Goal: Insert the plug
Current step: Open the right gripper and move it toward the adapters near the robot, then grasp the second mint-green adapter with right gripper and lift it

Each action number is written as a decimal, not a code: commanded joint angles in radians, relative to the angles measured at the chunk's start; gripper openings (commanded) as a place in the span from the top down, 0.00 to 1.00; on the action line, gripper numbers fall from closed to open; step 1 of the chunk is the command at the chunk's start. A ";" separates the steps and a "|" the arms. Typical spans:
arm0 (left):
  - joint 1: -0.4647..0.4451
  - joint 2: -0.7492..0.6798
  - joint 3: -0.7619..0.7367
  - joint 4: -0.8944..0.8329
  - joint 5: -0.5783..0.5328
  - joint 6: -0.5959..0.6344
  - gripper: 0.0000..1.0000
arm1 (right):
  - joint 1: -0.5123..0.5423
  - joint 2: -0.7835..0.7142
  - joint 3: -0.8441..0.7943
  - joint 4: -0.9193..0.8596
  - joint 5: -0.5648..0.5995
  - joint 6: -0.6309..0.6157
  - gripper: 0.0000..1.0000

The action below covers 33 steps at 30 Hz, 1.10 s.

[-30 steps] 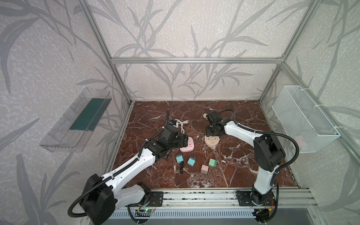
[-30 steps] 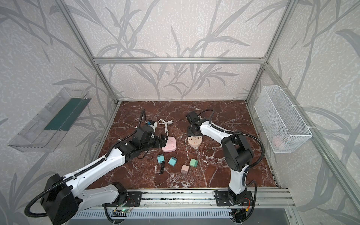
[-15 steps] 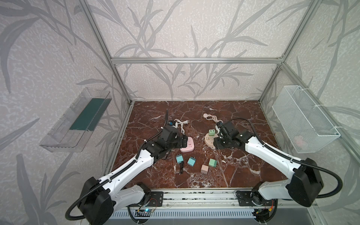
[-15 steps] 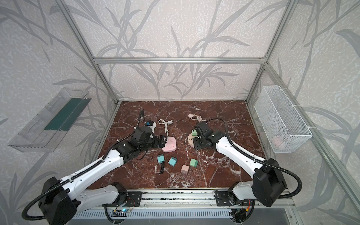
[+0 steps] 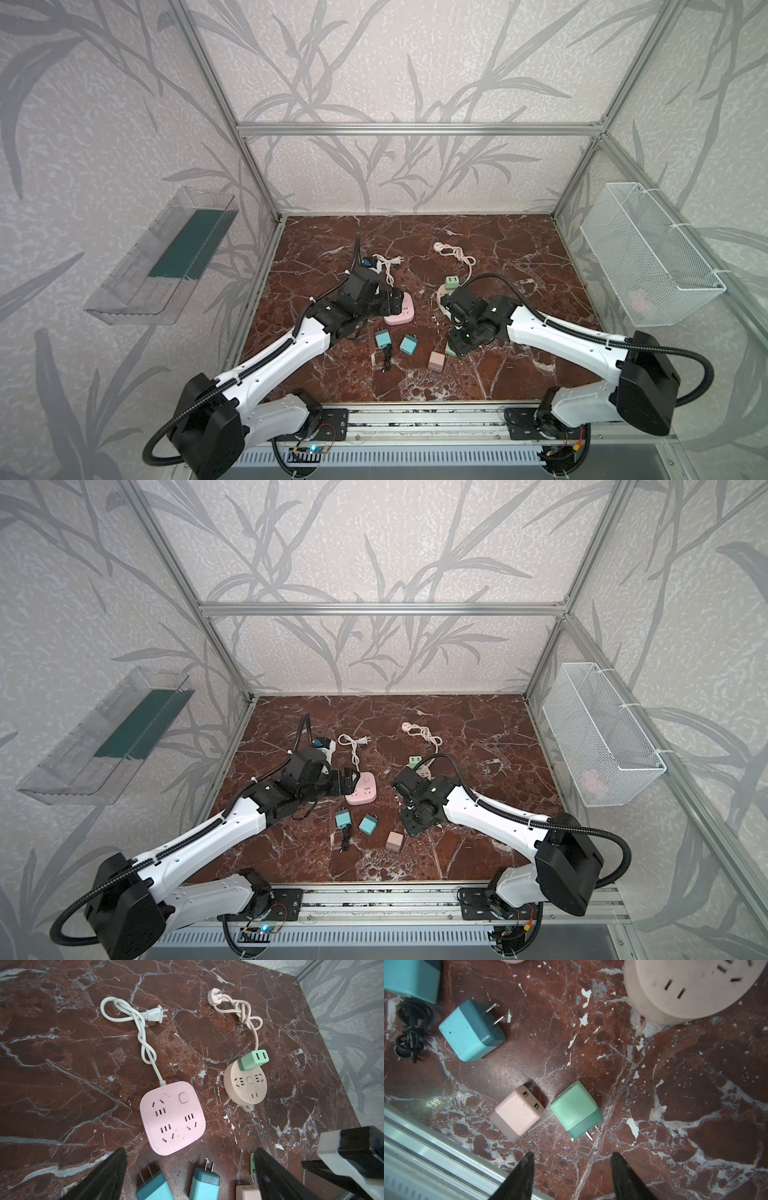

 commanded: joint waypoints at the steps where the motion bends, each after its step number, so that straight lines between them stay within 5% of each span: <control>1: -0.004 0.015 0.009 0.018 0.018 -0.007 0.06 | 0.007 0.025 -0.025 0.018 -0.003 -0.033 0.40; 12: -0.004 0.037 0.006 0.038 0.022 -0.024 0.07 | 0.015 -0.039 -0.122 0.175 0.030 -0.094 0.40; 33: -0.004 0.037 -0.003 0.046 0.032 -0.029 0.07 | 0.015 0.159 -0.078 0.185 0.012 -0.137 0.41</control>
